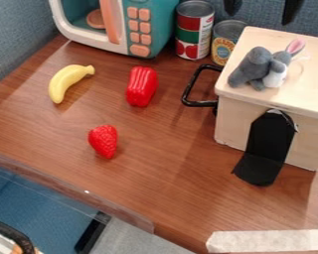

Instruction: Move the red object to the lower side of the table.

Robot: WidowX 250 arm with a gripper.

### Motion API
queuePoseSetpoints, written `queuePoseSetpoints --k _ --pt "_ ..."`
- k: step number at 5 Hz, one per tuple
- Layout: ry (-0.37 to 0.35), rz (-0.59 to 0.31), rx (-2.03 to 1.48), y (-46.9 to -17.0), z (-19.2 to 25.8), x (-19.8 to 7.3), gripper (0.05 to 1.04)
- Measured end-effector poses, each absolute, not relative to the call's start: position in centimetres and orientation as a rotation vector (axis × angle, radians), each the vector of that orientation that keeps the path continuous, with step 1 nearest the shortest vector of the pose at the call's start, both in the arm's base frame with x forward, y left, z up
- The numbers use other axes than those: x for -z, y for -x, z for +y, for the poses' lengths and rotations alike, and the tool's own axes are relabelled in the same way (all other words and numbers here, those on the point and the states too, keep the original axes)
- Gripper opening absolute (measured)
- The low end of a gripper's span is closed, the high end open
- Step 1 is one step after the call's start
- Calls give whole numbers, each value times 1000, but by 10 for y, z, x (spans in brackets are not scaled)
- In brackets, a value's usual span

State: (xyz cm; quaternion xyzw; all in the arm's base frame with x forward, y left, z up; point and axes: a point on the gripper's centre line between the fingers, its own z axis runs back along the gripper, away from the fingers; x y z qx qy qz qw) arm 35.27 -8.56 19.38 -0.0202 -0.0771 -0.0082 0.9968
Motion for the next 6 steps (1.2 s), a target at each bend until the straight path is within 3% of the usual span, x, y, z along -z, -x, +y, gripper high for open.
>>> queuePoseSetpoints --k 1,3,4,6 --pt "38 -119 17 -353 -86 -181 999" --pt "131 -147 -206 -365 5 -169 999" --pt "130 -186 -279 -369 34 -167 999" --pt "37 -90 -320 -376 60 -95 999"
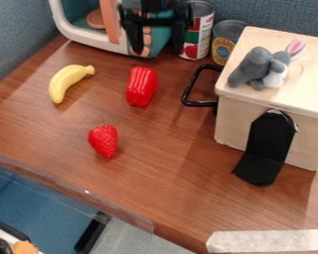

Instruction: Move the red object to the lower side of the table.

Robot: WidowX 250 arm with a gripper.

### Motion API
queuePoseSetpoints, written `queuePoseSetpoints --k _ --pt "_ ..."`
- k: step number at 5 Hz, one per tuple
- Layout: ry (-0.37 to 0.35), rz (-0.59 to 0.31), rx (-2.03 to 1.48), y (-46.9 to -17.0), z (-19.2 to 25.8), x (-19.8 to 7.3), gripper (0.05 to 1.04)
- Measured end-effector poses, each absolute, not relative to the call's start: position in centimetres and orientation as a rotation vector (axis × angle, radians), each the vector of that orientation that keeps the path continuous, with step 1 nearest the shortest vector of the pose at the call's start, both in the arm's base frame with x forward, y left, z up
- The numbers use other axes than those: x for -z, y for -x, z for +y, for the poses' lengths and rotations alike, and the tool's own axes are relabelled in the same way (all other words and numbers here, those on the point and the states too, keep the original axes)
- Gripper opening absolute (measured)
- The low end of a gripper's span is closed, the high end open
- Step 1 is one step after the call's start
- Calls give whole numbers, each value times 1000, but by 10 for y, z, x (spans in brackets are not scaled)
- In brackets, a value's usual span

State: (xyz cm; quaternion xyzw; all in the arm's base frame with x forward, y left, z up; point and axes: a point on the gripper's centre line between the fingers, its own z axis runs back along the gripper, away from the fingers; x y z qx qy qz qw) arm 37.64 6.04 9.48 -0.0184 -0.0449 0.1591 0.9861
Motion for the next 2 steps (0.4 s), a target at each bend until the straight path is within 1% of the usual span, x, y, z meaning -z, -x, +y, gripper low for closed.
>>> queuePoseSetpoints --k 1,2 --pt "4 -57 -270 -366 65 -82 999" --pt "-10 -50 -272 -359 84 -76 999"
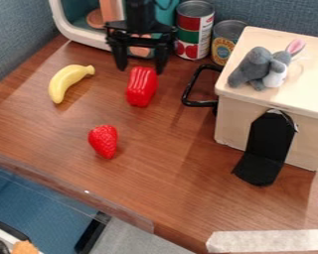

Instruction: Move the red object to the lower side of the table.

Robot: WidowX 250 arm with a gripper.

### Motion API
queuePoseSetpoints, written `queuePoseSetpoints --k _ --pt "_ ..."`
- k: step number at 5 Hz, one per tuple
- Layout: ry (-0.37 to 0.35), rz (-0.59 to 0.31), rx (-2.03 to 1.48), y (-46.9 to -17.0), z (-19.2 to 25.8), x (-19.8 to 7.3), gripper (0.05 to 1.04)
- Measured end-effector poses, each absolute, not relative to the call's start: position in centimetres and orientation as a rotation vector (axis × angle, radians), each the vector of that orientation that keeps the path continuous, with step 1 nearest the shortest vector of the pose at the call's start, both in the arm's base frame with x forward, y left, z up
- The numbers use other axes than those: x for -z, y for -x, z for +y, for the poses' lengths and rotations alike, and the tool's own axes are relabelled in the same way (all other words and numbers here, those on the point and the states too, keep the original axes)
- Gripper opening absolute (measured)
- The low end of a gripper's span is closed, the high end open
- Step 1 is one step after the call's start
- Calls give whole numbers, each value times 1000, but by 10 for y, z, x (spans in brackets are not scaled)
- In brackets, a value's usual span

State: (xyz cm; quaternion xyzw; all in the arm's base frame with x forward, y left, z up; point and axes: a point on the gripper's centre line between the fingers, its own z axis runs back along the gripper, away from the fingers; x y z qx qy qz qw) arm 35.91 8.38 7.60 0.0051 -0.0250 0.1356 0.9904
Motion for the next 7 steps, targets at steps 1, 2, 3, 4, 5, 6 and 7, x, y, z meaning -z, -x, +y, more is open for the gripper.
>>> queuePoseSetpoints --k 1,2,3,4,5,6,7 --pt "-18 -24 -247 -358 86 -64 999" --pt "-12 17 -251 -358 82 -45 999" --pt "-27 45 -251 -362 76 -31 999" --pt "-43 82 -250 -364 72 -23 967" --pt "-55 97 -242 -365 69 -21 756" --pt "-55 96 -246 -365 66 -20 748" --pt "-48 108 -269 -355 60 -28 748"
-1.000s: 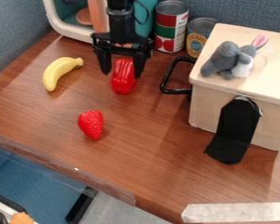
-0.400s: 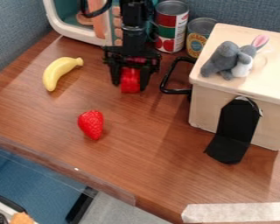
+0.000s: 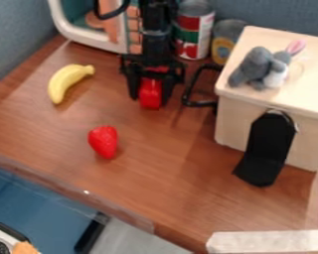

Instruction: Move the red object to the lower side of the table.

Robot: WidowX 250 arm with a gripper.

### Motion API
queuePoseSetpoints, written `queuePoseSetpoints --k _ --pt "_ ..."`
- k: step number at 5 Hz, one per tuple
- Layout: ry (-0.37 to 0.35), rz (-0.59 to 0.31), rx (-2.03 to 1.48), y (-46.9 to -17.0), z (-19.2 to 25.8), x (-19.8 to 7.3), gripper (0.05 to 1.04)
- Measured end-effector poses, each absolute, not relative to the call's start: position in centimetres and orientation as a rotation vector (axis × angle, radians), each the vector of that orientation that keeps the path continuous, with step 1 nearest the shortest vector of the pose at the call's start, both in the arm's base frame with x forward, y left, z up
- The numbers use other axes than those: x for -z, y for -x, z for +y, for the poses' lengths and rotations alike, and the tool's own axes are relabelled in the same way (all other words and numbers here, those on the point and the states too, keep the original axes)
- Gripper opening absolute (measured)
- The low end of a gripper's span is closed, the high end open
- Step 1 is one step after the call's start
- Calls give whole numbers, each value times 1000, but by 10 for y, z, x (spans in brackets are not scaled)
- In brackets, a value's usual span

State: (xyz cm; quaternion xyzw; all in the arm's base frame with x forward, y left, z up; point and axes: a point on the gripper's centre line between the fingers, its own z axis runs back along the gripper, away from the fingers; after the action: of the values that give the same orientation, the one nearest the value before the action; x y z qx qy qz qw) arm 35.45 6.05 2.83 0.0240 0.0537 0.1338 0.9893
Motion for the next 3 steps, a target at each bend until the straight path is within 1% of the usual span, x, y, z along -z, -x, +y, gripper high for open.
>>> queuePoseSetpoints --k 1,2,3 --pt "-30 8 -266 -325 39 -65 748" --pt "-18 -44 -220 -297 16 -82 748" --pt "9 -30 -157 -270 -10 -79 748"
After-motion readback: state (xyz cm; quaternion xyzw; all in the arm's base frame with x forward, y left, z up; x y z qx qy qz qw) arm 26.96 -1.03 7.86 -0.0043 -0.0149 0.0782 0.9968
